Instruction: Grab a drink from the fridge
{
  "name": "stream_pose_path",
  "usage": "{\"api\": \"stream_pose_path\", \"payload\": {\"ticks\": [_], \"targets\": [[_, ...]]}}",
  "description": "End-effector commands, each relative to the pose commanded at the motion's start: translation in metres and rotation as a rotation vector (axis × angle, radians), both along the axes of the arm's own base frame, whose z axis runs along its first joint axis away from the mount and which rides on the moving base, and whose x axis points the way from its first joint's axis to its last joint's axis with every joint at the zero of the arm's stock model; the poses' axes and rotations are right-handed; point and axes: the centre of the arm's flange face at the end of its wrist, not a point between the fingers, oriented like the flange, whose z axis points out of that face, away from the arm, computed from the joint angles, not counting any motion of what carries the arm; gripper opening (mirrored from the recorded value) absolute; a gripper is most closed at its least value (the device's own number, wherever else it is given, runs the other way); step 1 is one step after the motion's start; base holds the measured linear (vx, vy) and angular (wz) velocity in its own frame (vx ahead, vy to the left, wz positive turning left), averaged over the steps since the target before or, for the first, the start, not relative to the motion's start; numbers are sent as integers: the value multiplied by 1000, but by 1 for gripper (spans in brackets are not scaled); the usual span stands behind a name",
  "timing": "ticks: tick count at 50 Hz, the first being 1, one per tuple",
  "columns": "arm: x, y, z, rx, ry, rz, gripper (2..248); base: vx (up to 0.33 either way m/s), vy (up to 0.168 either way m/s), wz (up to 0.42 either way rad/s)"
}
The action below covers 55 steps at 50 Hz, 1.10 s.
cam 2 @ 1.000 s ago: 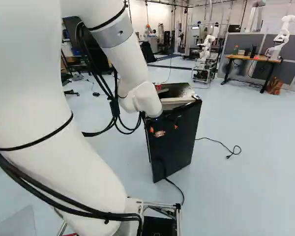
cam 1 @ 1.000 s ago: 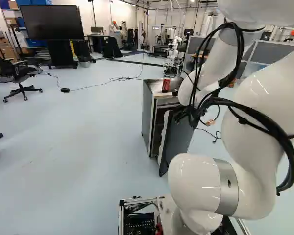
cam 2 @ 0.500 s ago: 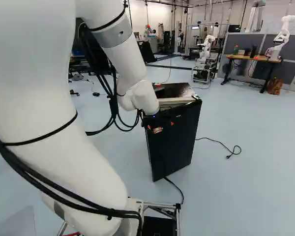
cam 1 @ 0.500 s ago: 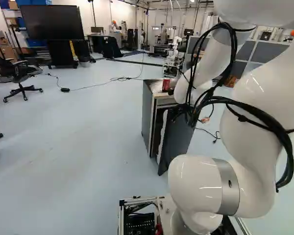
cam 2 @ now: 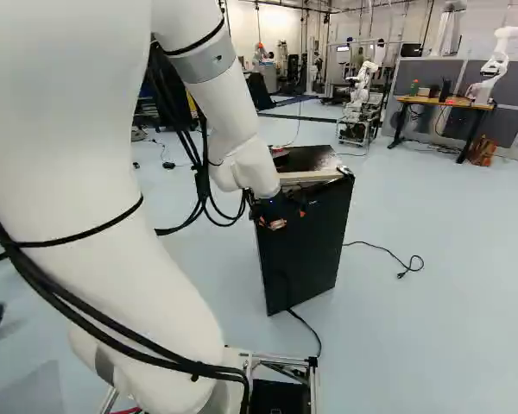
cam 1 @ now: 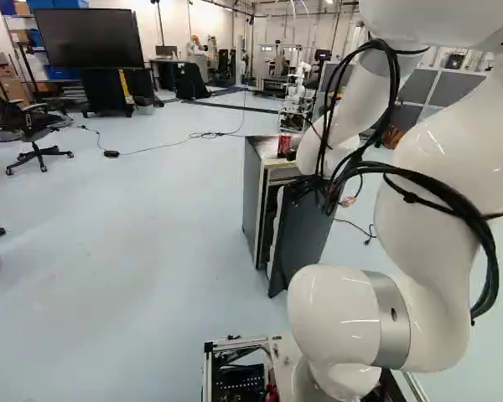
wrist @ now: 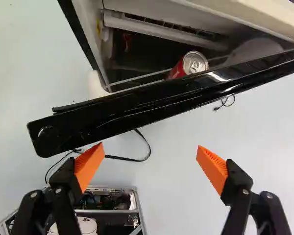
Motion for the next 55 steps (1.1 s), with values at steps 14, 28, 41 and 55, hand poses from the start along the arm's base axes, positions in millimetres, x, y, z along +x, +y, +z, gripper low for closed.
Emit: {"api": "stream_pose_path", "payload": {"ticks": [14,28,41,55], "targets": [[14,0,0,-1,-4,8,247,0,0,0],[28,-1,0,-2,-8,16,247,0,0,0],[41,-1,0,-4,-12,22,247,0,0,0],[54,-2,0,-5,-18,29,247,0,0,0]]}}
